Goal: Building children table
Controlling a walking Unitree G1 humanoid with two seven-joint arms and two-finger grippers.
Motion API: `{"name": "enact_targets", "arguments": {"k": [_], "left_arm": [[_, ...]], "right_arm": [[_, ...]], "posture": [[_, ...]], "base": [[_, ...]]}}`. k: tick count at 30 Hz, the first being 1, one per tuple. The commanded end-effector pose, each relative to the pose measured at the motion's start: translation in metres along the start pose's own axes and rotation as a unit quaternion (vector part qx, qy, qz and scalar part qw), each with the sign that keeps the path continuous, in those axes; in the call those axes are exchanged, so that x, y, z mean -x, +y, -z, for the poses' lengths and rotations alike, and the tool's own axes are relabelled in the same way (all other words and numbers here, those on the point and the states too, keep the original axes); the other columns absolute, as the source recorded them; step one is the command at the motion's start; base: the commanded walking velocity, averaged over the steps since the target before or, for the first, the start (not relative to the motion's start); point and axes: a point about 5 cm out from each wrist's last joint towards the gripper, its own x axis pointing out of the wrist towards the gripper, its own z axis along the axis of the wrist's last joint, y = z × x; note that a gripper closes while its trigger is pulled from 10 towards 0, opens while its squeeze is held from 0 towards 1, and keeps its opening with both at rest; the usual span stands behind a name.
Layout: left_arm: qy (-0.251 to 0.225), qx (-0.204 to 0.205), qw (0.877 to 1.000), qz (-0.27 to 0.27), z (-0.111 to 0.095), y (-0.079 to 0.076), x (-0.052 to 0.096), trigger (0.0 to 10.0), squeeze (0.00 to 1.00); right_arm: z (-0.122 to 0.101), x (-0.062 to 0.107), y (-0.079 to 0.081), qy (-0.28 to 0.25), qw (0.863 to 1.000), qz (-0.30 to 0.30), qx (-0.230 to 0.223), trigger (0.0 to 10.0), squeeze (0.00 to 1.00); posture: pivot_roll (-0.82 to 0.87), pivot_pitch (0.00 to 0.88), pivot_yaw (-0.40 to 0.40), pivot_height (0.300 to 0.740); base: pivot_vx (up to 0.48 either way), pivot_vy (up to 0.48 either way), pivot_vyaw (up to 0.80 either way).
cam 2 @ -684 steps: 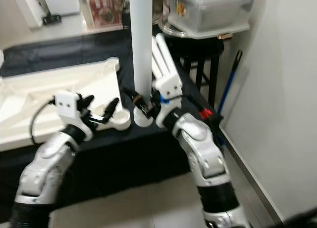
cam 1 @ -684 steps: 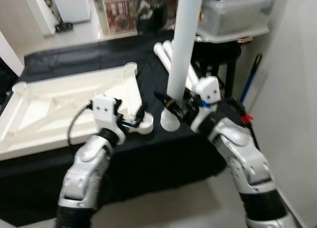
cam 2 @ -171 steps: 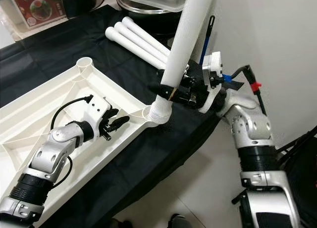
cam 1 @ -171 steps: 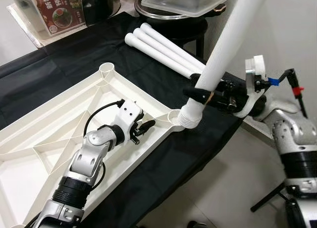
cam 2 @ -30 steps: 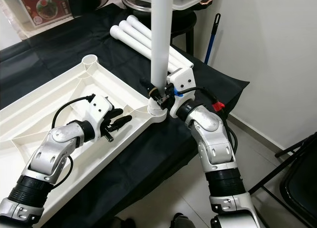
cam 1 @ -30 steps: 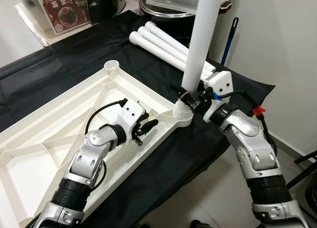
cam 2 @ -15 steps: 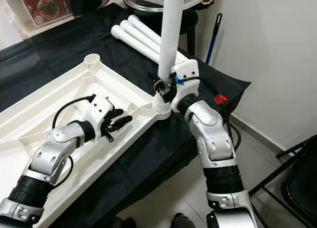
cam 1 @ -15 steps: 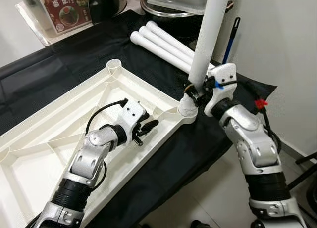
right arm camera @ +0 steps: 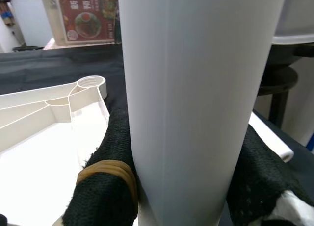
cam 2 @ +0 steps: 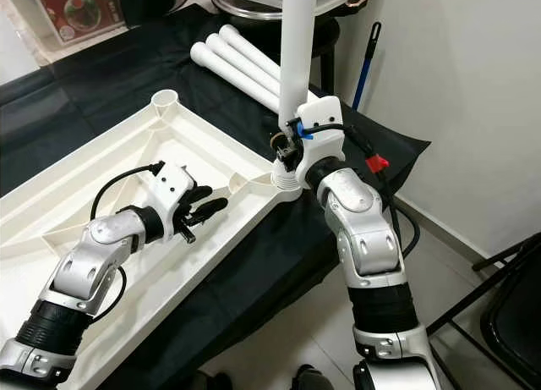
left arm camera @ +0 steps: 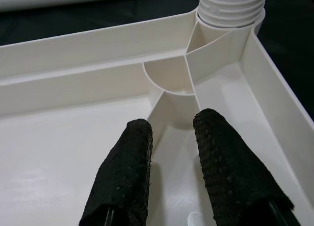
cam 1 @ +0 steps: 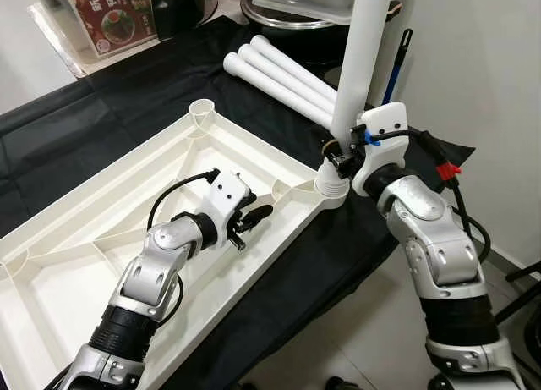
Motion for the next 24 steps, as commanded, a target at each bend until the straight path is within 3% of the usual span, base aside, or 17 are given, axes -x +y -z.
{"name": "enact_targets", "arguments": {"k": [1, 13, 19, 21, 24], "left_arm": [[0.009, 0.000, 1.000, -0.002, 0.005, 0.000, 0.001, 10.0, 0.00], [-0.014, 0.005, 1.000, -0.023, -0.004, 0.008, 0.002, 10.0, 0.00], [-0.087, 0.046, 0.994, -0.047, -0.031, 0.026, 0.007, 10.0, 0.00], [-0.139, 0.076, 0.986, -0.048, -0.050, 0.035, 0.013, 10.0, 0.00], [-0.156, 0.085, 0.983, -0.046, -0.056, 0.038, 0.016, 10.0, 0.00]], "right_arm": [[0.037, 0.008, -0.008, 0.096, 0.995, 0.039, 0.007, 10.0, 0.00], [0.046, 0.016, 0.000, 0.099, 0.994, 0.050, 0.008, 10.0, 0.00], [0.045, 0.017, -0.002, 0.094, 0.994, 0.061, 0.004, 10.0, 0.00], [0.046, 0.018, -0.004, 0.090, 0.994, 0.069, -0.005, 10.0, 0.00], [0.046, 0.018, -0.005, 0.088, 0.994, 0.071, -0.010, 10.0, 0.00]], "posture": [[-0.04, 0.199, 0.048, 0.740], [-0.04, 0.189, 0.044, 0.740], [-0.05, 0.183, 0.046, 0.740], [-0.05, 0.179, 0.046, 0.740], [-0.05, 0.177, 0.046, 0.740]], "base": [[0.000, 0.000, 0.00], [0.000, 0.000, 0.00], [0.000, 0.000, 0.00], [0.000, 0.000, 0.00], [0.000, 0.000, 0.00]]}}
